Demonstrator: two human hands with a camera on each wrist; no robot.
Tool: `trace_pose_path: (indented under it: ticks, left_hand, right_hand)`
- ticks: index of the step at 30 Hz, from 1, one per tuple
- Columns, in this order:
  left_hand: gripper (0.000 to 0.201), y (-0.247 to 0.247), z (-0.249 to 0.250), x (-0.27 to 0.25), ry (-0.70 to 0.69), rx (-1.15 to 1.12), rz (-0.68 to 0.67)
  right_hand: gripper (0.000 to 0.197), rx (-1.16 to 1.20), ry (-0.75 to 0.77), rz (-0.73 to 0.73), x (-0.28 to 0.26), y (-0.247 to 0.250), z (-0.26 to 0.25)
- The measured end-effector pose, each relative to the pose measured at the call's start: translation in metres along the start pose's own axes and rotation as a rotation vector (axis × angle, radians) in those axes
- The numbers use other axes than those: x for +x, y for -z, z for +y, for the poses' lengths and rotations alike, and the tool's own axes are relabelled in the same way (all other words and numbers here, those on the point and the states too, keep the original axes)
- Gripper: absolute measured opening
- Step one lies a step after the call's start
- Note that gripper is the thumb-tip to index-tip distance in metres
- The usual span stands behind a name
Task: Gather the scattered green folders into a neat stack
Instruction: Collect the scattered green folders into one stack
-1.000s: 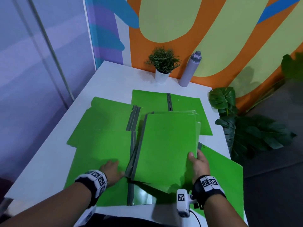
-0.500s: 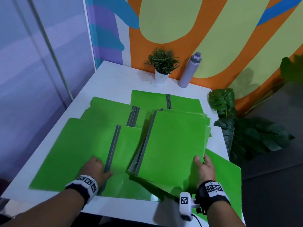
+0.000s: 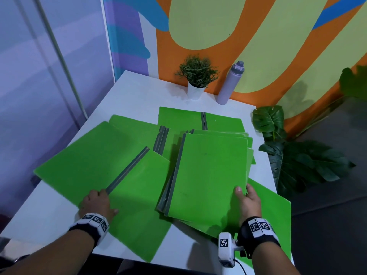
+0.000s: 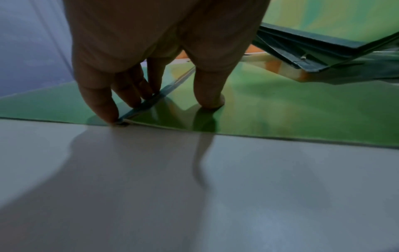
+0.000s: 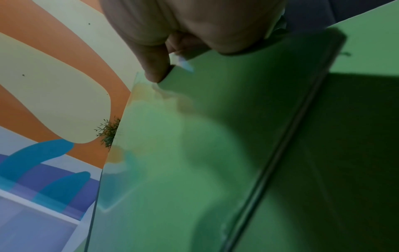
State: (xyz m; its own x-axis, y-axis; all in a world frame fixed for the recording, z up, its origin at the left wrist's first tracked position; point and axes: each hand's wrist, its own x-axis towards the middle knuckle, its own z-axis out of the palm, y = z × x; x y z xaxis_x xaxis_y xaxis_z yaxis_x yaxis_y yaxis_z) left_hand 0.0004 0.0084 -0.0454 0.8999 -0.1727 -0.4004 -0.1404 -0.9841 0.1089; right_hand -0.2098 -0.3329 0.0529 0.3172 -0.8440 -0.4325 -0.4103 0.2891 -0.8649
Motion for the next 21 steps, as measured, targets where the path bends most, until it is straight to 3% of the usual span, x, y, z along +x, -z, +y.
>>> trace_pose_path:
  ticks: [5,8,11,16,21]
  left_hand:
    - [0.069,0.007,0.001,0.0,0.093,-0.063,-0.043]
    - [0.057,0.022,0.007,-0.002,0.104,-0.117,-0.017]
    - [0.039,0.056,0.023,-0.008,0.062,-0.185,0.071]
    - [0.028,0.149,0.052,-0.03,-0.099,-0.311,0.237]
    - [0.021,0.209,0.057,-0.063,-0.249,-0.203,0.551]
  right_hand:
    - [0.057,0.009,-0.008,-0.01,-0.002,-0.005,0.001]
    - [0.057,0.015,0.001,-0.019,-0.001,-0.007,0.0]
    - [0.057,0.05,-0.009,-0.02,0.002,-0.008,-0.002]
    - [0.057,0.151,-0.055,-0.018,0.003,-0.01,-0.005]
    - [0.06,0.187,-0.101,-0.006,0.002,-0.007,-0.007]
